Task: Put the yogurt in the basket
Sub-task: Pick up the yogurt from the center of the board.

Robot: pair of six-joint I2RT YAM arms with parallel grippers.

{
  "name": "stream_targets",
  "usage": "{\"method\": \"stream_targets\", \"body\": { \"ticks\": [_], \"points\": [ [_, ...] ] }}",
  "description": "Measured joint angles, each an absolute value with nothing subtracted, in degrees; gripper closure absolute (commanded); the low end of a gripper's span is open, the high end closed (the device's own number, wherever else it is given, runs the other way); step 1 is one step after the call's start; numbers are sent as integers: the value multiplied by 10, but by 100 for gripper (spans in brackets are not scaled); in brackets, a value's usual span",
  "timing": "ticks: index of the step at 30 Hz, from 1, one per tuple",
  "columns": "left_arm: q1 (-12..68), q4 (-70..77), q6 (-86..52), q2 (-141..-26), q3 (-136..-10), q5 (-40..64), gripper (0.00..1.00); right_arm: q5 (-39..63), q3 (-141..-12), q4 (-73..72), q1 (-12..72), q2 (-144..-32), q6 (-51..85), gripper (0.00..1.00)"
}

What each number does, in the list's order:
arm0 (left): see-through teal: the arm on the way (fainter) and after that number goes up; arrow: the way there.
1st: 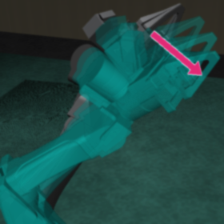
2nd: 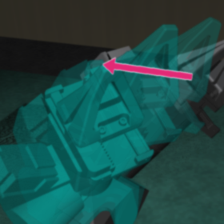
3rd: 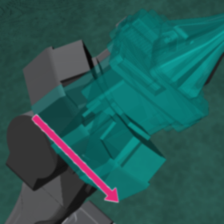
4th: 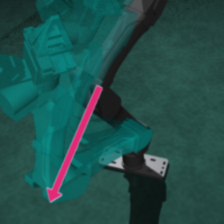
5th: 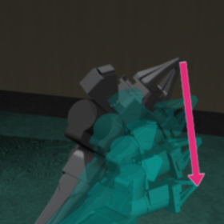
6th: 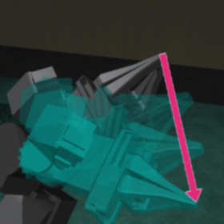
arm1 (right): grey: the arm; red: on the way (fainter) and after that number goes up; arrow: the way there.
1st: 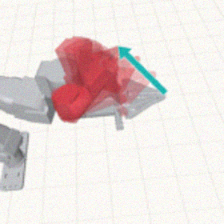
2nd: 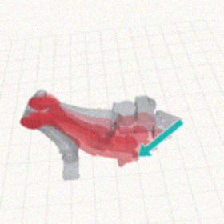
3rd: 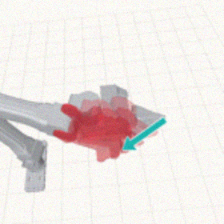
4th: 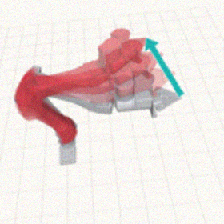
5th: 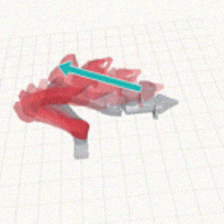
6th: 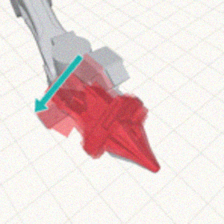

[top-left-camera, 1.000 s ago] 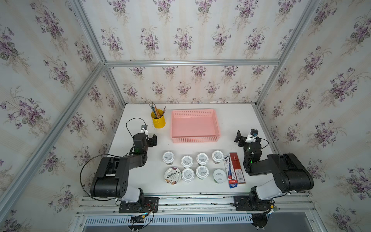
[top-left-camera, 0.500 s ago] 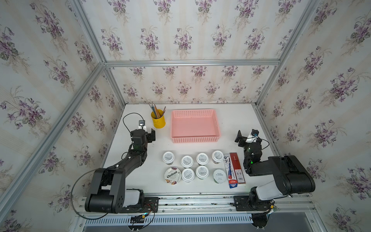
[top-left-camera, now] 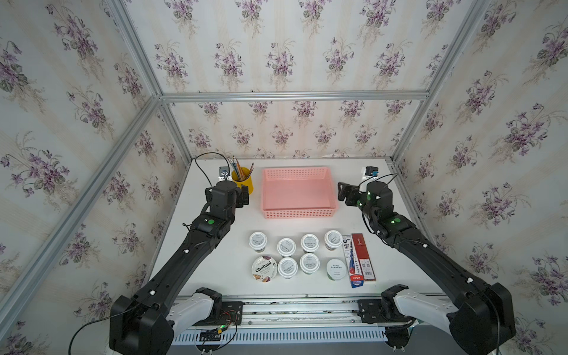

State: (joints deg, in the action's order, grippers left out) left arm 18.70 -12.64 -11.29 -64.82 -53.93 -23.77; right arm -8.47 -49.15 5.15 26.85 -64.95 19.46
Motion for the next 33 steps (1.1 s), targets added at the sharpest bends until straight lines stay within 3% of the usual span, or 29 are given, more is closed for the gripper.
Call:
{"method": "stream_targets", "body": {
  "ticks": [4, 8, 12, 22, 33],
  "points": [
    [212, -255, -155, -685, -627, -306, 1, -48, -507, 195, 346, -646, 211, 3],
    [220, -383, -197, -739, -724, -365, 1, -36, -499, 299, 373, -638, 237, 3],
    [229, -456, -219, -753, -742, -376, 1, -24, -487, 369, 382, -634, 260, 4],
    [230, -490, -222, -716, -740, -329, 1, -6, -469, 418, 397, -646, 281, 8],
    [230, -532, -222, -755, -773, -293, 1, -27, -484, 401, 397, -720, 270, 16]
  ]
}}
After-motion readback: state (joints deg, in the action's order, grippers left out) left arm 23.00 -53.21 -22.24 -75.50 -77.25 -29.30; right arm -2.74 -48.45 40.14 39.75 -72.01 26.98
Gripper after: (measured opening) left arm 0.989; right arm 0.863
